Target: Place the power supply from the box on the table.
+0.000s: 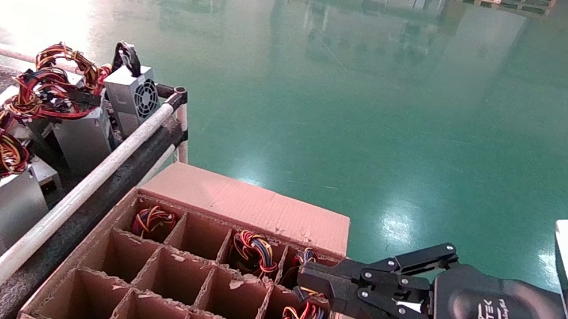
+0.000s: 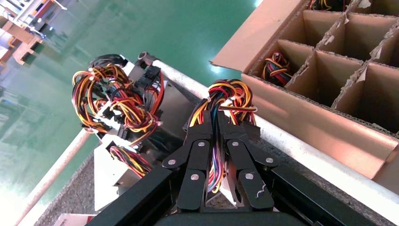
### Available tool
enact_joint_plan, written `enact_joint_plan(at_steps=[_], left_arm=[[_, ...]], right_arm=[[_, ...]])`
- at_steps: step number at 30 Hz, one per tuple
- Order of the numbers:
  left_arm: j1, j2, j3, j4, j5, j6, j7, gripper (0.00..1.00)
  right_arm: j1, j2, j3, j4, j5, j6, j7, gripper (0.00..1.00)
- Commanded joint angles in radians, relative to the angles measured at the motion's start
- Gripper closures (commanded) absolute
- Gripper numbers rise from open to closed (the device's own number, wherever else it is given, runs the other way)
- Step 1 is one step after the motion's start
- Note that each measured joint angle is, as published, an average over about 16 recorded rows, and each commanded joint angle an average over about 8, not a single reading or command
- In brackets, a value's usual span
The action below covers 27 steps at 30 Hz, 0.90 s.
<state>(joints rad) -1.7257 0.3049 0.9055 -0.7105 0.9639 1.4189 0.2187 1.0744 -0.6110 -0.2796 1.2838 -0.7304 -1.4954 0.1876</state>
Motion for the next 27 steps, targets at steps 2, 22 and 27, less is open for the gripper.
enact_joint_plan(at_steps=[2, 22, 27], left_arm=[[-0.003, 0.001, 0.001, -0.002, 0.001, 0.003, -0.002, 0.0], [-0.028, 0.005, 0.007, -0.002, 0.015, 0.018, -0.014, 0.0], [-0.033, 0.007, 0.008, -0.002, 0.017, 0.022, -0.018, 0.0]], right_arm=[[0.0, 0.0, 0.0, 0.0, 0.0, 0.0, 0.0, 1.0], [0.0, 0.0, 0.0, 0.0, 0.0, 0.0, 0.0, 1.0], [0.0, 0.0, 0.0, 0.0, 0.0, 0.0, 0.0, 1.0]])
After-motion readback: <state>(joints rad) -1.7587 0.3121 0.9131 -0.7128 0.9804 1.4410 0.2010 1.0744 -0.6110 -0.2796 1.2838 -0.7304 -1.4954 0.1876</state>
